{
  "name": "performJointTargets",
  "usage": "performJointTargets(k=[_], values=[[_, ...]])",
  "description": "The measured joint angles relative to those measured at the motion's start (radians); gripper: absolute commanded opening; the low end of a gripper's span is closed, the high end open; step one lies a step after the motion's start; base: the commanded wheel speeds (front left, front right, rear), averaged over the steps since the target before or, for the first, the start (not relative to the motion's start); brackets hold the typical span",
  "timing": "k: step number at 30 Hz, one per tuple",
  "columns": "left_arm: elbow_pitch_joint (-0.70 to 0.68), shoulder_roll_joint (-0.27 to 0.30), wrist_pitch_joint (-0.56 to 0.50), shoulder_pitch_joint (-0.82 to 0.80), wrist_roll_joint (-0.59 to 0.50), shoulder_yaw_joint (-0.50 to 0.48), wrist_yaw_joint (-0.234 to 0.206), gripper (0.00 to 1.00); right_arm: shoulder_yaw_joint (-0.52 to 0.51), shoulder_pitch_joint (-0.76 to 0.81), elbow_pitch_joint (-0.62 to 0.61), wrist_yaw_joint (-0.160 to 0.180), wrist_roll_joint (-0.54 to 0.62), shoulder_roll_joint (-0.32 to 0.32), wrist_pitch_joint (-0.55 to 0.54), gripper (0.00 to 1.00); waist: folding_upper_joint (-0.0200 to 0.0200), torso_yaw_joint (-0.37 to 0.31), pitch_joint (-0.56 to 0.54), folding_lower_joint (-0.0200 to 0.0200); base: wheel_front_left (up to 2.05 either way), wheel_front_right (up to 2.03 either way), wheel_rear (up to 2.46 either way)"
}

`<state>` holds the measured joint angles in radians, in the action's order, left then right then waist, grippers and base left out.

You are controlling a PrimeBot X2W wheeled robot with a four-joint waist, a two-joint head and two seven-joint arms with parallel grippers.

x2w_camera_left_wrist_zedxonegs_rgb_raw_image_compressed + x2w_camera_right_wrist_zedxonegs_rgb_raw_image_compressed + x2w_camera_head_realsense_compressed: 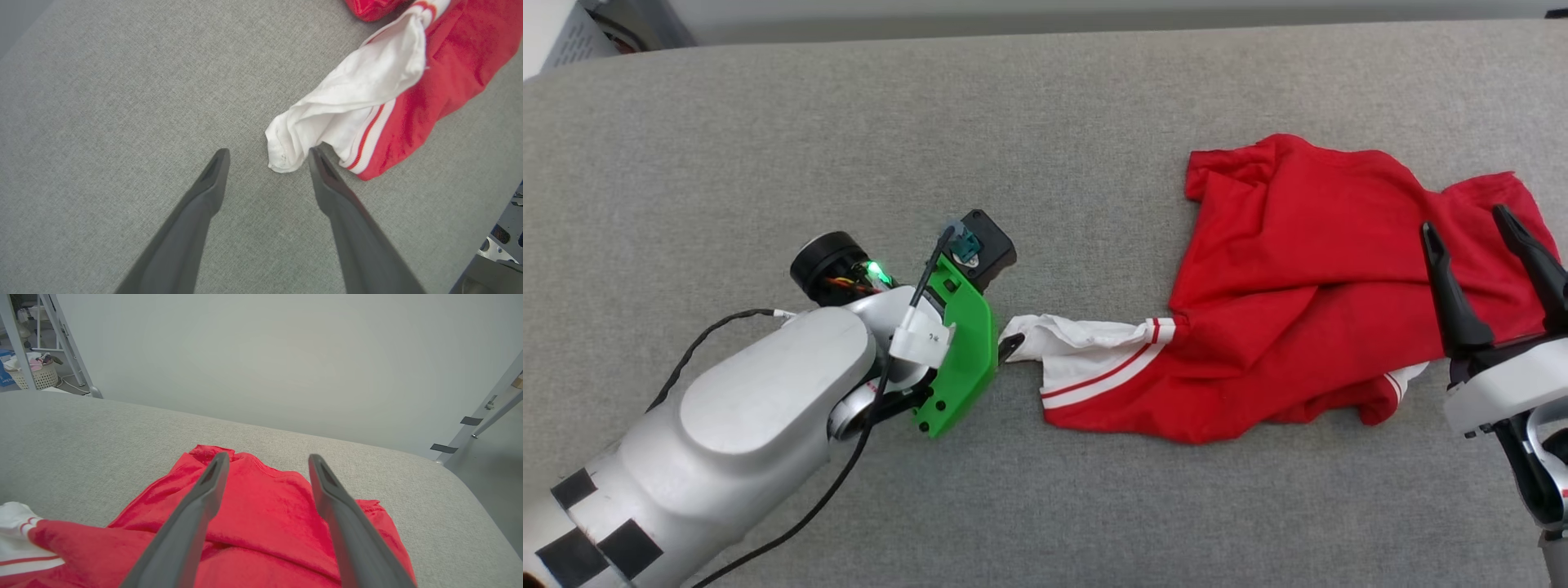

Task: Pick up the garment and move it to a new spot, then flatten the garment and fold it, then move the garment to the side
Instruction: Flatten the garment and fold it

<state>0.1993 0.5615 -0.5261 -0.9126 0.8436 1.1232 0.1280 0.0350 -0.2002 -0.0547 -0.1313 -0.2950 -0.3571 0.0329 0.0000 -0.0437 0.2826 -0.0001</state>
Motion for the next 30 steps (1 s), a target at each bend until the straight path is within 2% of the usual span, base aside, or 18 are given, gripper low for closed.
performJointTargets(k=[8, 13, 14, 15, 18, 21, 22, 26, 30], values=[[0.112, -0.032, 0.023, -0.081, 0.017, 0.12, 0.0, 1.0, 0.031, -0.058, 0.05, 0.0, -0.009, 0.002, 0.026, 1.0, 0.0, -0.04, 0.068, 0.0001, 0.0, 0.0, 0.0], [0.134, -0.036, 0.017, -0.093, 0.016, 0.133, 0.0, 1.0, 0.034, -0.074, 0.081, 0.0, -0.011, 0.0, 0.044, 1.0, 0.0, -0.061, 0.102, 0.0001, 0.0, 0.0, 0.0], [0.13, -0.035, 0.006, -0.094, 0.016, 0.133, 0.0, 0.47, 0.035, -0.075, 0.086, 0.0, -0.011, 0.0, 0.048, 1.0, 0.0, -0.064, 0.106, 0.0001, 0.0, 0.0, 0.0], [0.125, -0.035, 0.0, -0.094, 0.016, 0.132, 0.0, 0.0, 0.035, -0.076, 0.09, 0.0, -0.011, 0.0, 0.051, 1.0, 0.0, -0.066, 0.108, 0.0001, 0.0, 0.0, 0.0], [0.111, -0.033, 0.013, -0.093, 0.005, 0.134, 0.0, 0.0, 0.034, -0.076, 0.103, 0.0, -0.011, -0.002, 0.055, 1.0, 0.0, -0.066, 0.108, 0.0001, 0.0, 0.0, 0.0], [0.114, -0.032, 0.087, -0.084, 0.009, 0.142, 0.002, 0.0, 0.03, -0.076, 0.113, 0.0, -0.011, -0.005, 0.06, 1.0, 0.0, -0.059, 0.096, 0.0001, 0.0, 0.0, 0.0], [0.128, -0.012, 0.179, -0.067, 0.043, 0.106, 0.004, 0.0, 0.019, -0.073, 0.118, 0.0, -0.01, -0.006, 0.061, 1.0, 0.0, -0.044, 0.076, 0.0001, 0.0, 0.0, 0.0], [0.147, 0.052, 0.234, -0.058, 0.074, 0.061, 0.002, 0.0, 0.01, -0.06, 0.12, 0.0, -0.009, -0.009, 0.061, 1.0, 0.0, -0.02, 0.053, 0.0001, 0.0, 0.0, 0.0], [0.173, 0.114, 0.261, -0.028, 0.099, 0.026, -0.024, 0.0, 0.013, -0.053, 0.12, 0.0, -0.009, -0.009, 0.06, 1.0, 0.0, 0.004, 0.036, 0.0001, 0.0, 0.0, 0.0]])
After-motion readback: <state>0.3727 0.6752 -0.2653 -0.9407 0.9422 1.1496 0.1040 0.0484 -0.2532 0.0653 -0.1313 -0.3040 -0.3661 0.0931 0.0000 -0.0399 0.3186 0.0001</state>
